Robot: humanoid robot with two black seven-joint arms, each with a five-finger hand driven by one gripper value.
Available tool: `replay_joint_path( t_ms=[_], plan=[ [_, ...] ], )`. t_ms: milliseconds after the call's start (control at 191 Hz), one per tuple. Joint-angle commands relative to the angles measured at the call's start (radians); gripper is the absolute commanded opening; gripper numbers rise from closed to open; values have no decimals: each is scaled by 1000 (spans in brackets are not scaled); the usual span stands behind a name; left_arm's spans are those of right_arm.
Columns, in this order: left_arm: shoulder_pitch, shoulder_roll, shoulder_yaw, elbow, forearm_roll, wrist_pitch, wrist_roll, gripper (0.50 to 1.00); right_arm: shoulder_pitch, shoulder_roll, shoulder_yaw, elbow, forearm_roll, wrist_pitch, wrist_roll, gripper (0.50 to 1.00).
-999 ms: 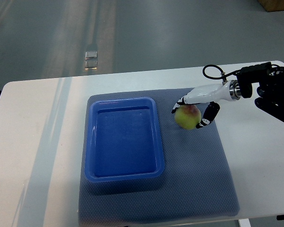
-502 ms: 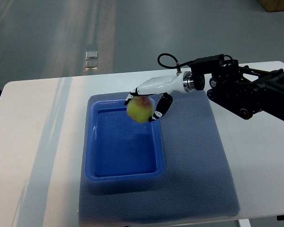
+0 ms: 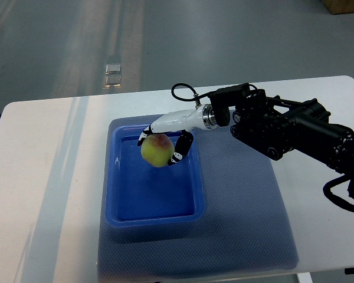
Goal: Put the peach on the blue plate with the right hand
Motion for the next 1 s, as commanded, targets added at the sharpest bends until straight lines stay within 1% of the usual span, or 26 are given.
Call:
replay_joint_path(
  t_ms=[0,246,251,282,371,376,387,429,481,486,591,701,742,810,821,910,941,967,993],
  plan=[
    [0,0,0,-3,2,0,0,1000,0,0,0,0,-2,1,1,934],
    [0,0,0,0,0,0,0,1000,4,0,11,1,14,-2,4,934],
    [0,0,0,0,0,-2,0,1000,4,-17,18,1,17,-7,4,934],
    [0,0,0,0,0,0,0,1000,4,-31,20,1,18,-13,5,932],
    [0,0,0,0,0,0,0,1000,4,-43,21,1,23,-16,7,932],
    [-2,0,0,-3,0,0,0,1000,4,-67,29,3,55,-14,8,932],
    [-2,0,0,-3,2,-2,0,1000,4,-74,30,3,67,-13,8,932],
    [-2,0,0,-3,2,-2,0,1000,6,-92,37,3,121,-7,7,932],
    [-2,0,0,-3,2,-2,0,1000,6,-92,37,3,121,-7,7,932],
    [-2,0,0,-3,2,-2,0,1000,9,-116,41,3,205,1,2,932],
    [0,0,2,-3,2,0,0,1000,10,-163,40,1,347,2,1,932],
    [-2,0,2,-4,2,-2,0,1000,3,-207,46,0,488,-21,-5,930],
    [-2,0,2,-4,2,-2,0,1000,-2,-215,44,-2,561,-33,-22,930],
    [-2,0,2,-4,2,-2,0,1000,-26,-229,44,-3,727,-76,-85,928],
    [-2,0,2,-4,2,-2,0,1000,-26,-229,44,-3,727,-76,-85,928],
    [-2,0,2,-4,2,-2,0,1000,-56,-250,46,-3,949,-157,-171,928],
    [-2,0,3,-4,2,-2,0,1000,-59,-250,46,-5,1000,-179,-185,928],
    [-2,0,3,-6,2,-2,0,1000,-60,-249,46,-5,1076,-215,-203,928],
    [-2,0,3,-6,2,-2,0,1000,-60,-249,46,-5,1077,-215,-203,928]
  ],
)
